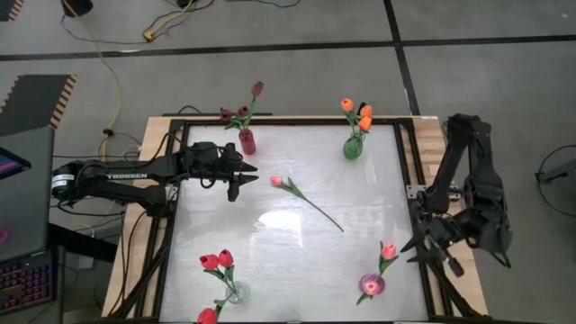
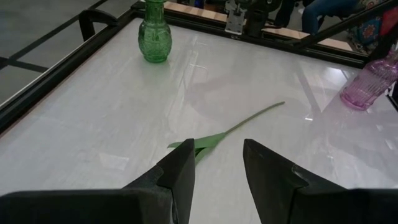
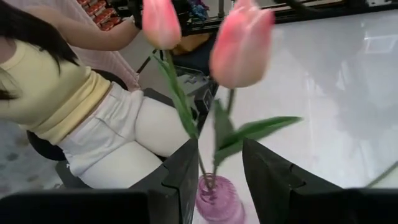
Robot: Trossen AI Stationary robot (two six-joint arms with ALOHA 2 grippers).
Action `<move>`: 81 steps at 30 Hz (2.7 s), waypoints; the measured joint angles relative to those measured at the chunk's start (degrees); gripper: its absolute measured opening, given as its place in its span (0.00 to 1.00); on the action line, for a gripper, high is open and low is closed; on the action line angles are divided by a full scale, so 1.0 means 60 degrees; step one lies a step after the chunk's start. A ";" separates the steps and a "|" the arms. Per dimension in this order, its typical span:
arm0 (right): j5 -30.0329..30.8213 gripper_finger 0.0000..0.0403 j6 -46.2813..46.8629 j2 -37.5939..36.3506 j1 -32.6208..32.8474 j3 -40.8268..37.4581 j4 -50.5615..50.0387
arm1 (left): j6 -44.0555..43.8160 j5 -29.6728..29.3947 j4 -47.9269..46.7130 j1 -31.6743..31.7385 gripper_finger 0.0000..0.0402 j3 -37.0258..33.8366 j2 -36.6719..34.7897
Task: Sort flowers into vase by color
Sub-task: Put the pink flower into the purple vase
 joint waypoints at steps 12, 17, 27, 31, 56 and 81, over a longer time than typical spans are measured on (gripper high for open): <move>0.1644 0.38 -0.0106 -0.1117 -0.0842 0.0007 -0.2666 | -0.0001 0.0000 -0.0002 0.0001 0.30 0.0000 0.0000; 0.2029 0.38 -0.0070 -0.0966 -0.1967 0.0007 -0.2643 | -0.0001 0.0000 0.0000 -0.0001 0.31 0.0000 0.0000; 0.0813 0.38 0.0034 0.0287 -0.4716 0.0007 -0.2086 | 0.0002 -0.0003 0.0000 -0.0001 0.30 0.0000 0.0000; 0.0464 0.38 -0.0243 0.0668 -0.5728 0.0004 -0.2098 | 0.0002 -0.0001 -0.0001 0.0000 0.30 0.0000 0.0000; -0.2738 0.38 -0.2253 0.1705 -1.0451 0.0004 -0.0796 | 0.0002 -0.0004 -0.0004 0.0002 0.30 0.0000 0.0000; -0.4498 0.38 -0.3345 0.5700 -1.2582 0.0004 0.2801 | 0.0002 -0.0004 -0.0006 -0.0001 0.30 0.0000 0.0000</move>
